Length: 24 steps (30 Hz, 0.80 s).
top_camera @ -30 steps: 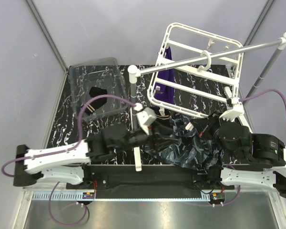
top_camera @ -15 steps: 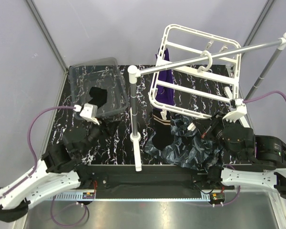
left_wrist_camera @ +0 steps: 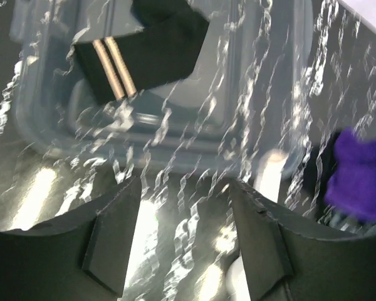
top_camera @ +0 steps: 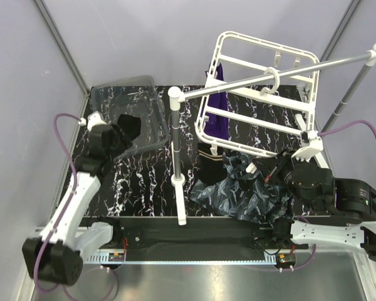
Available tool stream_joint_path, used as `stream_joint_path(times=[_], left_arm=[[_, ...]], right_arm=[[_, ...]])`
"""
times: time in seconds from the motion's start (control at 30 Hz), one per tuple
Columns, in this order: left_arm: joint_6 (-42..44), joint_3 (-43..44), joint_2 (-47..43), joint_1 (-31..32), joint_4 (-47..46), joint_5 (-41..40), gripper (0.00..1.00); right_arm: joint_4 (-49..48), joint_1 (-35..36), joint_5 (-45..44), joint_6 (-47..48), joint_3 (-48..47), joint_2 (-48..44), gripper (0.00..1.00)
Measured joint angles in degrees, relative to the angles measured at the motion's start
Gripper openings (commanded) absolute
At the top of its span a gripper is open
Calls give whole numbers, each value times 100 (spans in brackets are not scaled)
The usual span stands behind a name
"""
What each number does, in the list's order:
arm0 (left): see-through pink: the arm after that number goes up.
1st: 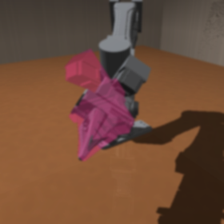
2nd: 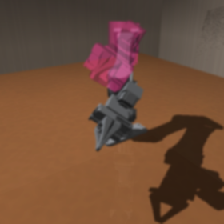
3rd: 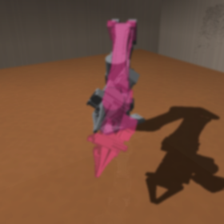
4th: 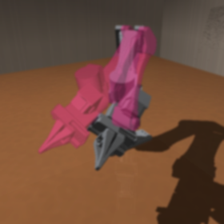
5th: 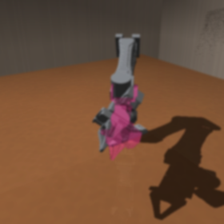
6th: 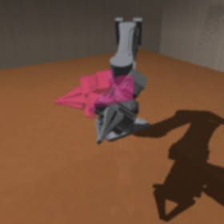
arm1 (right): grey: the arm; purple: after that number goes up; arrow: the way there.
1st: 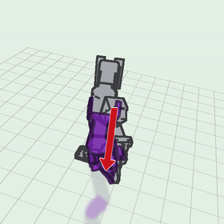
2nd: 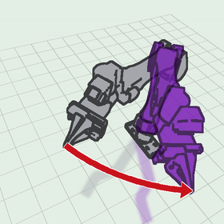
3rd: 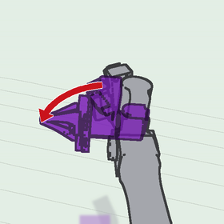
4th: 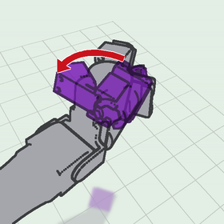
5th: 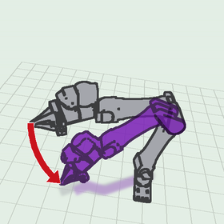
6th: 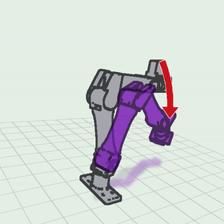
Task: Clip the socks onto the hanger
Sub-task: Pick up the sock from the bin.
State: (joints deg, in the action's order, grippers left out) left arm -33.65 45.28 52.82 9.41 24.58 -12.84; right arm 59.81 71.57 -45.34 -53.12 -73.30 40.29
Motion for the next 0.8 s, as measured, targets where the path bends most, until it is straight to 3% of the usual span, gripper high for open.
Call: stream_joint_path(times=[0.17,0.33,0.43,0.53,0.7,0.8], left_arm=[[-962,2037,2070,-155,608,-612,64],[-1950,4529,4310,-442,1873,-1384,63],[-2520,5475,5278,-610,2638,-1506,61],[-3049,5928,5984,-737,3244,-1532,59],[-3733,5851,6489,-815,3788,-1405,43],[-4041,5652,6566,-848,3875,-1152,43]], right_arm=[[-83,-2,114,20,39,22,0],[-170,-11,157,20,74,48,0],[-177,-11,173,22,103,39,0],[-190,-11,190,22,111,31,0],[-190,-11,201,22,114,9,0],[-190,-11,210,22,133,-55,0]])
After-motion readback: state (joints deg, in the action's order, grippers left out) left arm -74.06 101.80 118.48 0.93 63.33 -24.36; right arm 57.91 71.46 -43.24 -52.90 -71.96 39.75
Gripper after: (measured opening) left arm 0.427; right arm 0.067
